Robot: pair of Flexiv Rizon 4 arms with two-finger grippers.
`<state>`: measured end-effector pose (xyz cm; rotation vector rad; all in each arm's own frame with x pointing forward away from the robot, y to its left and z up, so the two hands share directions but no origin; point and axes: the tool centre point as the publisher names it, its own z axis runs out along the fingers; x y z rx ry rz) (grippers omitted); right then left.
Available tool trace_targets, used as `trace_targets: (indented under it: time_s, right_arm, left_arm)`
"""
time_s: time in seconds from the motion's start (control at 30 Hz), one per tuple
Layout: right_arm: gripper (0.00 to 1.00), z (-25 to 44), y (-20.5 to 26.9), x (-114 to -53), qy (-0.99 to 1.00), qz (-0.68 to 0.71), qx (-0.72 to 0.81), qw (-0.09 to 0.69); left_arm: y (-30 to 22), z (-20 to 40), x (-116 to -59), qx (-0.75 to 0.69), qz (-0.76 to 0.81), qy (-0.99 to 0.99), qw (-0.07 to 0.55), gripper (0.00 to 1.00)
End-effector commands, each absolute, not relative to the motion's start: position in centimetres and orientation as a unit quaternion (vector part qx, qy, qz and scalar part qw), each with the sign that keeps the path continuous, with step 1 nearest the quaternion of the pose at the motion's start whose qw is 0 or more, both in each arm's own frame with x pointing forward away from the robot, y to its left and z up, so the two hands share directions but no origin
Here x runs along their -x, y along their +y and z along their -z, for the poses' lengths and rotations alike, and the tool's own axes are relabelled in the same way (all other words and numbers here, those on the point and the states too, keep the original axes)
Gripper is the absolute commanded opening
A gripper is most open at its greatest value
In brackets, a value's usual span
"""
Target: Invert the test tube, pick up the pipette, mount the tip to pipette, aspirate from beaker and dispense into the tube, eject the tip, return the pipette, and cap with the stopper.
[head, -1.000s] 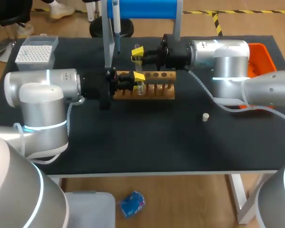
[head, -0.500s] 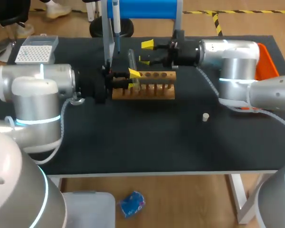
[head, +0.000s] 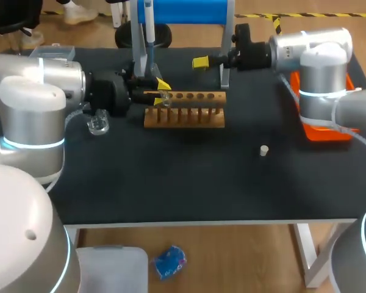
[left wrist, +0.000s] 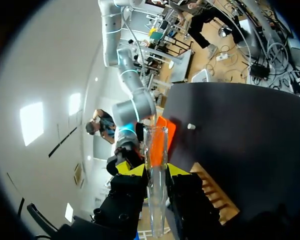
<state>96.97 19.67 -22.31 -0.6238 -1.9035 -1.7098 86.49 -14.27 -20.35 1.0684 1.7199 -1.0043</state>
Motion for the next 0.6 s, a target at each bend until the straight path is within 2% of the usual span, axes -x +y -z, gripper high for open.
trace_targets:
  time_s: [0.03, 0.23, 0.3, 0.37, 0.6]
  right_arm:
    - [1.0, 21.9, 19.6, -96.9, -0.702, 0.627, 0.23, 0.248]
    - [1.0, 22.3, 17.9, -96.3, -0.792, 0.592, 0.116, 0.088]
    - [1.0, 22.5, 17.1, -96.1, -0.817, 0.571, 0.073, 0.028]
    - [1.0, 22.5, 16.9, -95.9, -0.819, 0.569, 0.064, 0.023]
    - [1.0, 22.5, 16.9, -95.9, -0.819, 0.569, 0.064, 0.023]
  left_arm:
    - [-14.0, 20.0, -86.5, -0.407, 0.412, 0.713, 0.395, 0.0]
    - [-13.6, 16.8, -86.6, -0.29, 0.498, 0.773, 0.266, 0.0]
    - [-13.8, 16.3, -86.5, -0.24, 0.533, 0.787, 0.197, 0.0]
    - [-14.1, 15.9, -86.3, -0.228, 0.558, 0.783, 0.155, 0.0]
    - [-14.1, 15.9, -86.3, -0.228, 0.558, 0.783, 0.155, 0.0]
